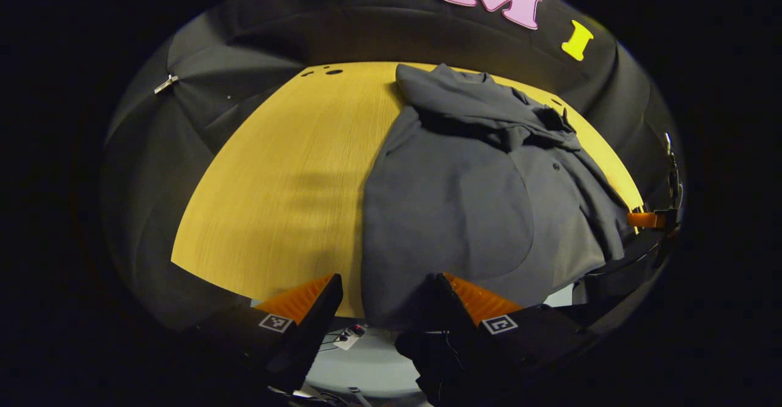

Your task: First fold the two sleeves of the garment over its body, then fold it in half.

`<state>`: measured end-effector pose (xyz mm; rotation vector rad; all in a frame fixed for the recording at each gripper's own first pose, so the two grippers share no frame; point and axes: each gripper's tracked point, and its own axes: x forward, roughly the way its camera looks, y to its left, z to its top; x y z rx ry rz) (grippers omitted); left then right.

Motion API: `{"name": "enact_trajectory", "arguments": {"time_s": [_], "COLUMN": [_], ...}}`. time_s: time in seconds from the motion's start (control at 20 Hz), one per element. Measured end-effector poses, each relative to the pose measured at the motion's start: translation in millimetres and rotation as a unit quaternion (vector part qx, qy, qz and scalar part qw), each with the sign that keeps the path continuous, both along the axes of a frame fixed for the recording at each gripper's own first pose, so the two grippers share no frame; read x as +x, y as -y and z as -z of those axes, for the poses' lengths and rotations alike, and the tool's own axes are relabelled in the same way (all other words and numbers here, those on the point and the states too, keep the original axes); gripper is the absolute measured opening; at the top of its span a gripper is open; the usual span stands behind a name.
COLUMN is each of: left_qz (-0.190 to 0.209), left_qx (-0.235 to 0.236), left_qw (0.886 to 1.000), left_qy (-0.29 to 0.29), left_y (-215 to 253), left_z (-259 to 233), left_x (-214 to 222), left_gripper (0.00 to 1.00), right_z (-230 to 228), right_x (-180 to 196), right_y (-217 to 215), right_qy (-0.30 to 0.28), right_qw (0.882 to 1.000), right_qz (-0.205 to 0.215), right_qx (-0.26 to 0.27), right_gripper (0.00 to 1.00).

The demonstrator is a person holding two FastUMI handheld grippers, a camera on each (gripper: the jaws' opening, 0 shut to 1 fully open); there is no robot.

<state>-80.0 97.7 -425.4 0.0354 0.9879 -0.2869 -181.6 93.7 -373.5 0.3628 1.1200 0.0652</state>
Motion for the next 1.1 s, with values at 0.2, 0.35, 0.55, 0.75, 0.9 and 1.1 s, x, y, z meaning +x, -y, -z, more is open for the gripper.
{"name": "enact_trajectory", "arguments": {"time_s": [0.2,0.35,0.55,0.75,0.9,1.1], "left_qz": [0.017,0.028,0.036,0.078,0.062,0.048], "left_qx": [0.007,0.024,0.020,-0.005,-0.010,-0.035], "left_qw": [1.000,0.999,0.999,0.997,0.998,0.998], "left_qy": [-0.003,-0.009,-0.024,-0.005,0.000,0.031], "left_y": [11.1,16.8,20.6,49.0,48.3,53.7], "left_z": [4.6,10.6,9.6,7.6,-1.9,-35.8], "left_x": [12.1,13.6,11.5,24.7,32.0,41.0], "left_gripper": [0.96,0.98,0.98,0.25,0.06,0.06], "right_z": [6.3,12.3,15.6,16.1,8.5,-25.0], "right_x": [0.8,-3.0,-1.4,21.2,25.0,46.6], "right_y": [-13.6,-12.5,-13.4,-27.1,-22.1,-16.4], "right_qy": [-0.006,-0.010,-0.001,0.002,0.013,0.068], "right_qw": [1.000,0.998,0.997,1.000,1.000,0.997], "right_qz": [-0.022,-0.043,-0.050,-0.024,-0.025,0.014], "right_qx": [-0.007,-0.043,-0.063,-0.003,-0.003,0.017], "right_gripper": [0.97,0.97,0.93,0.07,0.05,0.05]}}
